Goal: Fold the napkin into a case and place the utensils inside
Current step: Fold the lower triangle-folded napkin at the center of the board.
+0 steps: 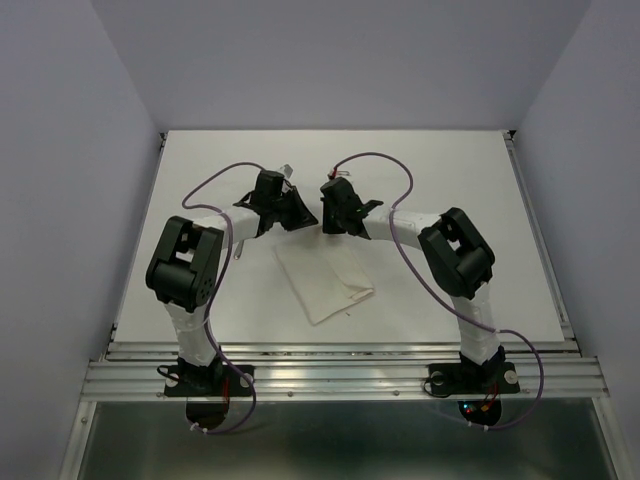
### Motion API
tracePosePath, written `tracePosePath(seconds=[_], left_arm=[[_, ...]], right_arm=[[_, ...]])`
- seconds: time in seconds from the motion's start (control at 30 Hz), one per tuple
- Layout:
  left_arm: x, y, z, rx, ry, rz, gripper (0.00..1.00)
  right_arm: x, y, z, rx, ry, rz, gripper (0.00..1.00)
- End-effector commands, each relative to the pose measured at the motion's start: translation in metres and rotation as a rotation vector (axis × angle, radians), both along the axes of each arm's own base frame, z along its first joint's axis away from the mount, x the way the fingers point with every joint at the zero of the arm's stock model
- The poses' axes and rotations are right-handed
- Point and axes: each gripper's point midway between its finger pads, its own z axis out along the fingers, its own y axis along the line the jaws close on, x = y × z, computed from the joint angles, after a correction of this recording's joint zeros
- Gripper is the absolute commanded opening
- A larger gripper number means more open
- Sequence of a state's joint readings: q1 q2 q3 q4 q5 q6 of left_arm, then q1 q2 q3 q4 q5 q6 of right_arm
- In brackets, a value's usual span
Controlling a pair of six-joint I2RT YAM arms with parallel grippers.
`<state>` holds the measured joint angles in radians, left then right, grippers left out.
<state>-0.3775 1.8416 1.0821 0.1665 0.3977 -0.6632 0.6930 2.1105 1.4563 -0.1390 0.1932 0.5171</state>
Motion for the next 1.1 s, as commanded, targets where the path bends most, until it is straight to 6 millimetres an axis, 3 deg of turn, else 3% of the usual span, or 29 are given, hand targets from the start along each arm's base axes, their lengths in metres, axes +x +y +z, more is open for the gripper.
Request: tracePosePath(seconds=[0.0,0.13,0.33,0.47,0.67,0.8,0.83,0.87,1.07], left_arm=[[0.017,-0.011,0.019,-0.061,-0.045,0.006,0.00],[0.023,-0.018,0.013,-0.072,-0.034,0.009,0.00],[0.029,-0.015,-0.012,-0.034,0.006,0.034,0.00],[0.026,-0.011,-0.031,0.000,0.038,0.034,0.00],[0.023,-0.010,-0.040,0.018,0.051,0.017,0.00],[0.023,-0.009,-0.041,0.024,0.054,0.010,0.00],[0.024,-0.009,-0.040,0.024,0.051,0.011,0.00],[0.022,-0.009,-0.041,0.029,0.052,0.005,0.00],[0.028,-0.009,-0.038,0.039,0.040,-0.002,0.00]], right_arm=[[0.007,0.004,0.011,0.036,-0.012,-0.005,0.09],[0.007,0.006,0.012,0.044,-0.009,-0.002,0.09],[0.005,0.006,0.019,0.054,-0.015,0.001,0.09],[0.004,0.004,0.035,0.062,-0.041,0.010,0.10],[0.001,-0.001,0.084,0.102,-0.117,0.020,0.13],[-0.019,-0.014,0.097,0.104,-0.137,0.053,0.16],[-0.032,-0.023,0.082,0.084,-0.106,0.062,0.16],[-0.039,-0.028,0.088,0.090,-0.110,0.065,0.16],[-0.103,-0.054,0.058,0.089,0.008,0.089,0.15]])
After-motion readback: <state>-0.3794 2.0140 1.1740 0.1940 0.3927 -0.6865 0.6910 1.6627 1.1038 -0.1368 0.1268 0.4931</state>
